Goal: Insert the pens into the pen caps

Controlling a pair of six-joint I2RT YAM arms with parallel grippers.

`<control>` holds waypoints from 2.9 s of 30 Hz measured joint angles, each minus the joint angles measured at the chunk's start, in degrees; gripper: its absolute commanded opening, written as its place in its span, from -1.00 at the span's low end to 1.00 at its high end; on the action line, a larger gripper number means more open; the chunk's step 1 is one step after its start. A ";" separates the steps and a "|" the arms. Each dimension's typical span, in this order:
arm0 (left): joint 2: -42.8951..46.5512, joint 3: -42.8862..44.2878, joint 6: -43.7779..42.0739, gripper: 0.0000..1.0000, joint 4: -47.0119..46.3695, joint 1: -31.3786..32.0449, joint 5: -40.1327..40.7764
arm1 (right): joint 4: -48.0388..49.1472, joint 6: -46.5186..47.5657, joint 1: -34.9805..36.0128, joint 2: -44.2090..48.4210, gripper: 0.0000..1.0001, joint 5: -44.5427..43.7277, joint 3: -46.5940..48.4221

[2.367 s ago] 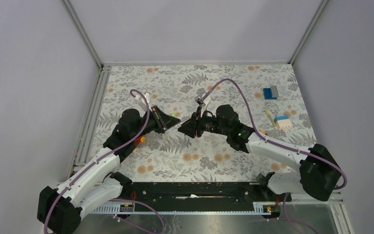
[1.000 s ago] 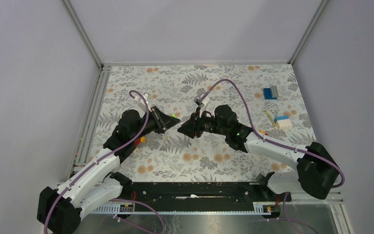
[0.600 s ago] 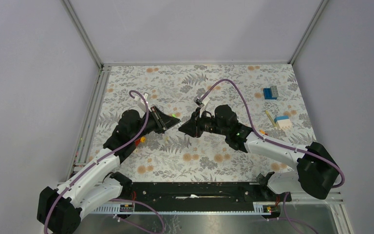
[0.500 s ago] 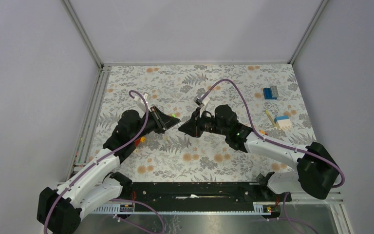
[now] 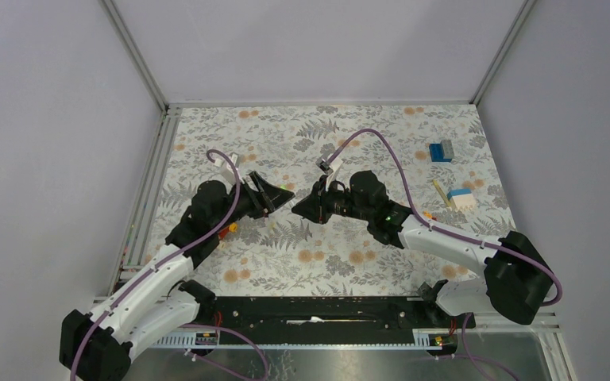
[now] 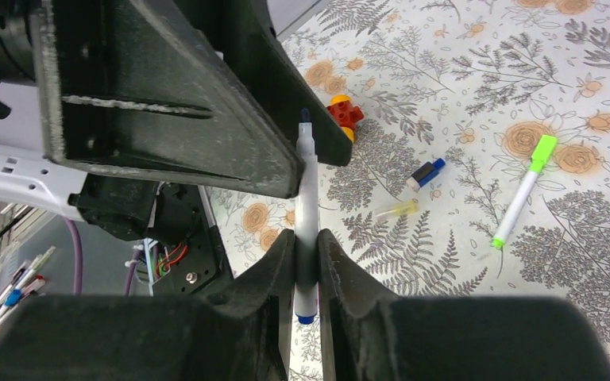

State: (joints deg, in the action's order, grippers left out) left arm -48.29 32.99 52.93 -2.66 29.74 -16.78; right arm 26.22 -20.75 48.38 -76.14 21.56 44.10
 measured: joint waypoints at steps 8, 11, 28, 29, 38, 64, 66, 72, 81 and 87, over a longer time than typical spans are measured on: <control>0.98 1.77 -3.69 0.31 10.10 0.00 7.30 | -4.13 1.31 0.00 0.92 -1.00 -5.70 -0.02; 0.02 3.41 -4.76 0.26 14.64 0.00 11.69 | -5.64 1.70 0.00 1.77 -1.00 -8.85 -0.24; -24.90 10.43 -9.51 0.15 27.08 -0.55 24.41 | -11.02 3.02 0.00 2.73 -1.00 -16.59 -1.44; -26.27 11.13 -9.77 0.14 27.15 -0.63 24.61 | -11.04 3.04 0.00 2.82 -1.00 -16.59 -1.60; -34.71 14.99 -11.41 0.03 27.10 -2.54 26.01 | -11.67 3.96 0.00 3.67 -1.00 -17.03 -2.47; -42.95 16.20 -15.74 -0.76 24.96 -3.10 24.11 | -13.09 6.47 0.00 4.46 -1.00 -19.21 -3.58; -42.95 16.20 -16.22 -0.54 24.94 -3.10 24.09 | -13.11 6.56 0.00 4.46 -1.00 -19.23 -3.58; -42.84 16.26 -16.50 -0.26 24.81 -3.10 23.65 | -13.11 6.62 0.00 4.46 -1.00 -19.45 -3.58; -42.84 17.14 -16.41 0.20 24.87 -3.10 23.39 | -13.42 6.88 0.00 4.70 -1.00 -19.58 -3.58; -42.93 18.16 -16.48 0.21 24.92 -3.10 23.43 | -13.99 7.08 0.00 5.09 -1.00 -19.61 -3.58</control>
State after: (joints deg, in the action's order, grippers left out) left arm -91.22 51.16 36.45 22.26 26.63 6.66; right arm 12.23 -13.67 48.38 -71.05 1.96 40.51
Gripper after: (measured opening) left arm 0.604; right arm 0.196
